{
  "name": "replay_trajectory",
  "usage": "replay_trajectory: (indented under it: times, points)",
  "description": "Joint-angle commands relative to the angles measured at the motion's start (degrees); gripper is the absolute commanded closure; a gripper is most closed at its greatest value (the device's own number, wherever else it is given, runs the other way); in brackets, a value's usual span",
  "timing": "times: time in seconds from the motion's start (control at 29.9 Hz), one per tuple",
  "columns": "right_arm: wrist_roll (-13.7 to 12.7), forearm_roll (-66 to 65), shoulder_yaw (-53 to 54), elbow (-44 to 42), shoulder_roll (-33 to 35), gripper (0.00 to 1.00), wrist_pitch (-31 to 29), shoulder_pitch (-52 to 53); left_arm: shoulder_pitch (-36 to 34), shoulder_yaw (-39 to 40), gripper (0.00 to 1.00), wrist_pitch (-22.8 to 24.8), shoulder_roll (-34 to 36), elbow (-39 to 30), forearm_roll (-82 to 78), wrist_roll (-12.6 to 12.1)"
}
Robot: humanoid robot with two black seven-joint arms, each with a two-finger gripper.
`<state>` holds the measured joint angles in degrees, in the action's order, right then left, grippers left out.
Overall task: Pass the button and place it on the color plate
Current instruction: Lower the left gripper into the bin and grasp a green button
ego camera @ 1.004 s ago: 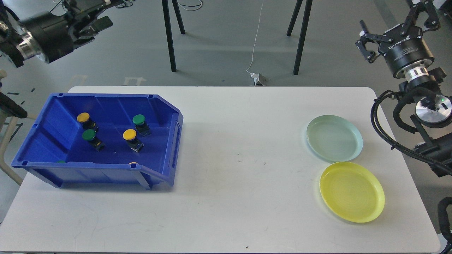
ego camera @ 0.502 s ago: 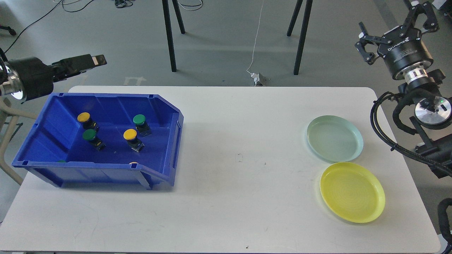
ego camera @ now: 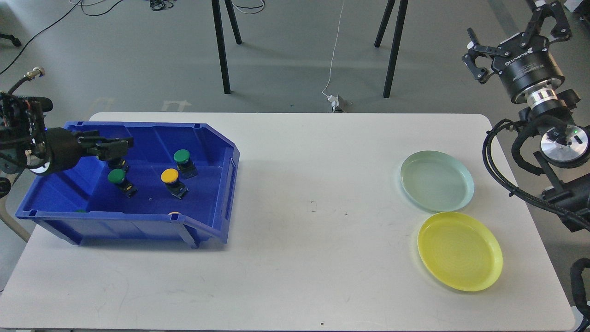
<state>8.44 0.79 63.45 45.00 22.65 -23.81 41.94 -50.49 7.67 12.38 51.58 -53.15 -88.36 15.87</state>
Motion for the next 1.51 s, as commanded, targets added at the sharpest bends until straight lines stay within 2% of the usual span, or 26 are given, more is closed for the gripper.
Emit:
replay_trajectory:
  times: [0.0,0.4,0.74,1.04,1.14,1.27,1.47]
  points:
    - [0.0,0.0,0.1,0.0,-0.2,0.01,0.0,-0.1,0.1,-2.3,0.12,-0.3,-3.0,3.6,-0.1,0.0]
    - [0.0,0.0,0.1,-0.1,-0.2,0.01,0.0,-0.2,1.6,-5.1,0.15,-1.7,-8.6,10.8,-0.4,0.2]
    - [0.0,0.0,0.0,-0.3,-0.1,0.01,0.0,-0.2,3.6,-5.1,0.21,-2.3,-12.1,17.8,-0.4,2.7]
    - [0.0,0.0,0.1,-0.3,-0.1,0.01,0.0,-0.2,3.7,-5.2,0.3,-2.3,-15.2,22.4,-0.4,3.4]
    - [0.0,0.0,0.3,-0.3,-0.2,0.01,0.0,-0.2,3.8,-5.2,0.36,-2.3,-15.2,22.5,-0.4,4.7]
    - [0.0,0.0,0.3,-0.3,-0.2,0.01,0.0,-0.3,3.8,-5.2,0.49,-2.3,-15.2,23.6,-0.3,4.7]
    - [0.0,0.0,0.3,-0.3,-0.2,0.01,0.1,-0.3,3.9,-5.2,0.62,-2.3,-15.3,24.8,-0.3,4.8]
